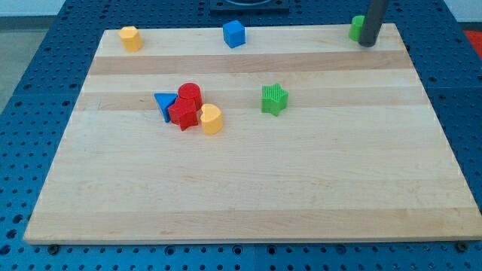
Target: Slide the blue triangle at the center left side of the board
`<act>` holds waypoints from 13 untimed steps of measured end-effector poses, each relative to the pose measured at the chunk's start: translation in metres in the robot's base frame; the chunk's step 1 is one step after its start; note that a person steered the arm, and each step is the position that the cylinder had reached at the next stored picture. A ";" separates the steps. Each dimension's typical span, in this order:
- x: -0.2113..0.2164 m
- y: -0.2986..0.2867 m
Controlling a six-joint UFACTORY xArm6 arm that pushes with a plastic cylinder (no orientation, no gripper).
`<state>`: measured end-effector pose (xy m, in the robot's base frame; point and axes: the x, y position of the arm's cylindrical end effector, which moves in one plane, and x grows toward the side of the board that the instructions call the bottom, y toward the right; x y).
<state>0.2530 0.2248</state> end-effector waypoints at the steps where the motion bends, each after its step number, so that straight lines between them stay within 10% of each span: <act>1: 0.003 -0.002; 7: 0.102 -0.352; 13: 0.154 -0.336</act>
<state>0.4066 -0.1114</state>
